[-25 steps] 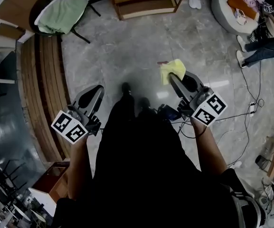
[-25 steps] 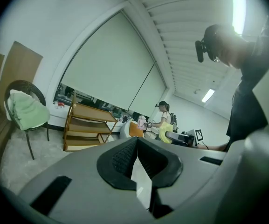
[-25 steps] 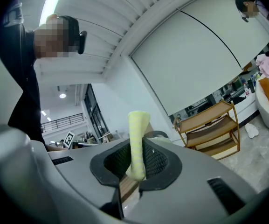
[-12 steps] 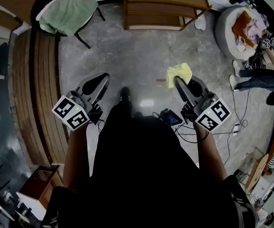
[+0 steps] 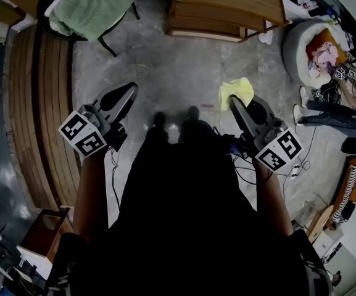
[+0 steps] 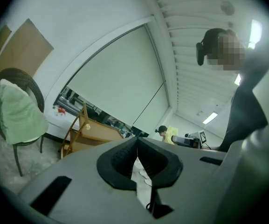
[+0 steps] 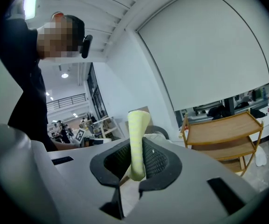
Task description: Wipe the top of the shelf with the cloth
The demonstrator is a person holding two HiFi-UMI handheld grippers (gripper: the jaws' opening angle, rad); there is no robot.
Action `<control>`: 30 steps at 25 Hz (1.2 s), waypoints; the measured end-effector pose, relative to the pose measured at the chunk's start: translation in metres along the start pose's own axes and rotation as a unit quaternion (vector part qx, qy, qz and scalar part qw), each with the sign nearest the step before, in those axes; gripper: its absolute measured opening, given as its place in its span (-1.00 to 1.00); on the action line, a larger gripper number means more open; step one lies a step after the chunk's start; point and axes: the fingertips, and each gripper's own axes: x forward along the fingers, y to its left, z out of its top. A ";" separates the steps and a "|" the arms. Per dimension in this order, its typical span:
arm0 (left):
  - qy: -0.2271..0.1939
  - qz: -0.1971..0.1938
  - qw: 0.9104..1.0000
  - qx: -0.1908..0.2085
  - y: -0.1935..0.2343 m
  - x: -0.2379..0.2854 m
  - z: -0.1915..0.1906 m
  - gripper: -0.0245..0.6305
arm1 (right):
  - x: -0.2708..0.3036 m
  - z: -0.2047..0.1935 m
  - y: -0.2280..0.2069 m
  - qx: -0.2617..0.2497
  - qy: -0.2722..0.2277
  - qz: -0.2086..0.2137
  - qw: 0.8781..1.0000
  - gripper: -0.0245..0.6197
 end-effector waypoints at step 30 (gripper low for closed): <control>0.061 0.031 0.996 0.062 0.049 0.326 0.105 -0.89 | 0.052 0.120 -0.318 0.046 -0.058 0.038 0.996 -0.75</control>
